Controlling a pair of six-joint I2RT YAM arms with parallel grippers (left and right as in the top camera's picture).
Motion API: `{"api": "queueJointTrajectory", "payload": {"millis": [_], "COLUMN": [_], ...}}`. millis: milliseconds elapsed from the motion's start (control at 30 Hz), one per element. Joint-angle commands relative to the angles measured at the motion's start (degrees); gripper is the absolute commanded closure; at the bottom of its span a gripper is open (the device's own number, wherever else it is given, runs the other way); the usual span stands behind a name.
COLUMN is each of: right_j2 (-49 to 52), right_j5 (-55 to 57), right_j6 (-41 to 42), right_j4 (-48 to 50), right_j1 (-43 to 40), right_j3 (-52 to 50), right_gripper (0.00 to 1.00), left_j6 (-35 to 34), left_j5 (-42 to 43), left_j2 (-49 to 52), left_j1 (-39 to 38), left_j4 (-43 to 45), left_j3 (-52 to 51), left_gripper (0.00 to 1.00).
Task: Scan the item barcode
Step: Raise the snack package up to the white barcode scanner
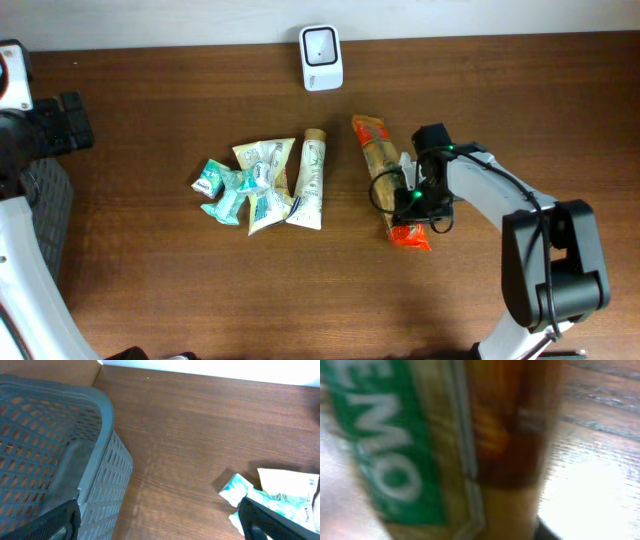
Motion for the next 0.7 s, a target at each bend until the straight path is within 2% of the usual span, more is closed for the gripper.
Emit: {"api": "queueJointTrajectory", "payload": {"millis": [0, 100, 233, 300, 400, 567, 667], "right_j2": [1.90, 1.73, -1.84, -2.78, -2.82, -2.84, -2.84], "right_j5": [-0.44, -5.95, -29.86, -41.64, -53.09, -69.96, -73.72], "right_j6": [1.09, -0.70, -17.31, -25.90, -34.29, -34.60, -32.79], "right_j4": [-1.05, -6.43, -13.99, -21.40, -30.34, -32.17, -32.24], "right_j1": [-0.04, -0.81, -3.30, -5.42, -7.37, -7.96, -7.93], "right_j3": [-0.92, 2.14, 10.47, 16.24, 22.08, 24.00, 25.24], "right_gripper": [0.96, 0.96, 0.96, 0.96, 0.96, 0.96, 0.96], "left_j6": [0.72, 0.72, 0.72, 0.72, 0.70, 0.72, 0.72], "left_j5": [0.61, 0.61, 0.61, 0.61, 0.61, 0.61, 0.61], "left_j2": [0.09, 0.09, 0.09, 0.09, 0.09, 0.09, 0.09], "left_j1": [0.39, 0.39, 0.39, 0.39, 0.39, 0.39, 0.39], "left_j4": [0.11, 0.11, 0.11, 0.11, 0.11, 0.11, 0.11], "left_j3": [0.09, 0.09, 0.09, 0.09, 0.09, 0.09, 0.09], "left_gripper": [0.01, 0.01, 0.01, 0.01, 0.01, 0.01, 0.01]}}
